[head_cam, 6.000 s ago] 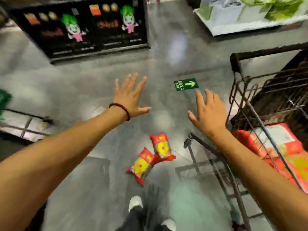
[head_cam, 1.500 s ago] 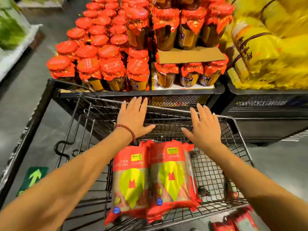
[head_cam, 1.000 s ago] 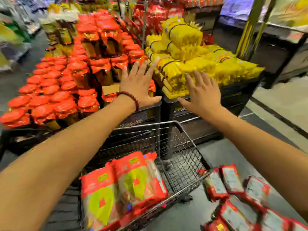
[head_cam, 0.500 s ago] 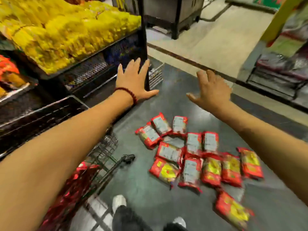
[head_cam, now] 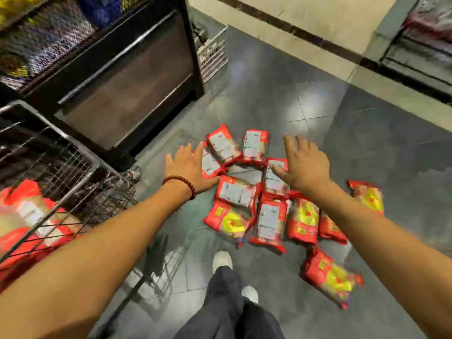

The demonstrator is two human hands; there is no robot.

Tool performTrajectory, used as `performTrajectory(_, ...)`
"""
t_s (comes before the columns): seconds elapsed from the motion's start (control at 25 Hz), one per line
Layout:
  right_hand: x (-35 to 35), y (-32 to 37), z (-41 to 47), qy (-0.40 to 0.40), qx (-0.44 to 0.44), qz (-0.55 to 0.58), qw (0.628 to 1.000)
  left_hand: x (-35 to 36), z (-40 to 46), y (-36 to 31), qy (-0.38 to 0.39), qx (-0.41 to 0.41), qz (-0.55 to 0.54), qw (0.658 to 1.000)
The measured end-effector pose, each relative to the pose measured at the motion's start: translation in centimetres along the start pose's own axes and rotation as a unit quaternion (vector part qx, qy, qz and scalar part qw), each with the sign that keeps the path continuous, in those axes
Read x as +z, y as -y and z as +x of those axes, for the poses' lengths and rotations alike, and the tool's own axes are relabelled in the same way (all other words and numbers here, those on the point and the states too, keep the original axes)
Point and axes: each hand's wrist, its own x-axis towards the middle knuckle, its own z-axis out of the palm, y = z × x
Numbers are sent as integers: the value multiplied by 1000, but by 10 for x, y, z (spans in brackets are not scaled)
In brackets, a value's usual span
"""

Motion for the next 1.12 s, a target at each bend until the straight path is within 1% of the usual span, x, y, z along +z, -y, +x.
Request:
performTrajectory(0.08, 56, 0, 30, 28, -23, -15, 999, 61, 22, 4, 32, -25, -14, 999)
performTrajectory(0.2, 182, -4, 84, 93, -59, -38, 993, 187, 69, 8, 86, -94, -53, 990)
performTrajectory(0.28, 278, -11, 117, 129, -77, -57, 987, 287, 93, 8, 123, -158, -121, 972)
performTrajectory(0.32, 319, -15, 133, 138, -86, -62, 985, 334, 99, 5, 133, -200, -187, 953)
performTrajectory(0.36, 357, -19, 149, 142, -94, -63, 983, 376, 103, 0, 138, -255, -276, 916)
performTrajectory(0.4, 400, -22, 168, 149, -103, -62, 981, 423, 109, -7, 137, -330, -366, 859)
performTrajectory(0.44, 443, -23, 190, 154, -109, -56, 980, 471, 114, -15, 152, -423, -435, 781)
performTrajectory(0.48, 482, -21, 211, 159, -116, -47, 979, 514, 120, -20, 169, -505, -493, 688)
performTrajectory(0.52, 519, -19, 232, 168, -119, -29, 978, 555, 127, -25, 177, -561, -544, 598)
performTrajectory(0.56, 549, -15, 249, 183, -116, -4, 976, 587, 132, -30, 173, -590, -585, 529)
performTrajectory(0.6, 577, -10, 265, 205, -114, 25, 972, 613, 136, -33, 163, -605, -614, 481)
performTrajectory(0.64, 600, -4, 278, 225, -118, 56, 966, 630, 142, -35, 140, -609, -629, 463)
performTrajectory(0.72, 629, 1, 295, 259, -112, 114, 953, 648, 155, -40, 68, -599, -649, 464)
performTrajectory(0.76, 638, 3, 299, 269, -98, 133, 949, 652, 159, -41, 38, -592, -665, 454)
performTrajectory(0.8, 643, 2, 301, 282, -77, 150, 945, 653, 159, -40, 21, -584, -680, 443)
performTrajectory(0.84, 640, 2, 299, 309, -56, 170, 934, 654, 156, -34, 7, -576, -688, 442)
performTrajectory(0.92, 633, -4, 284, 376, -24, 228, 898, 649, 139, -19, 4, -567, -677, 469)
performTrajectory(0.96, 624, -6, 270, 392, -8, 263, 881, 640, 126, -11, 7, -560, -675, 479)
performTrajectory(1.04, 603, -9, 232, 396, 4, 344, 852, 611, 98, 2, 12, -548, -670, 501)
performTrajectory(1.12, 563, -8, 195, 377, 19, 426, 822, 558, 69, 12, 11, -535, -663, 523)
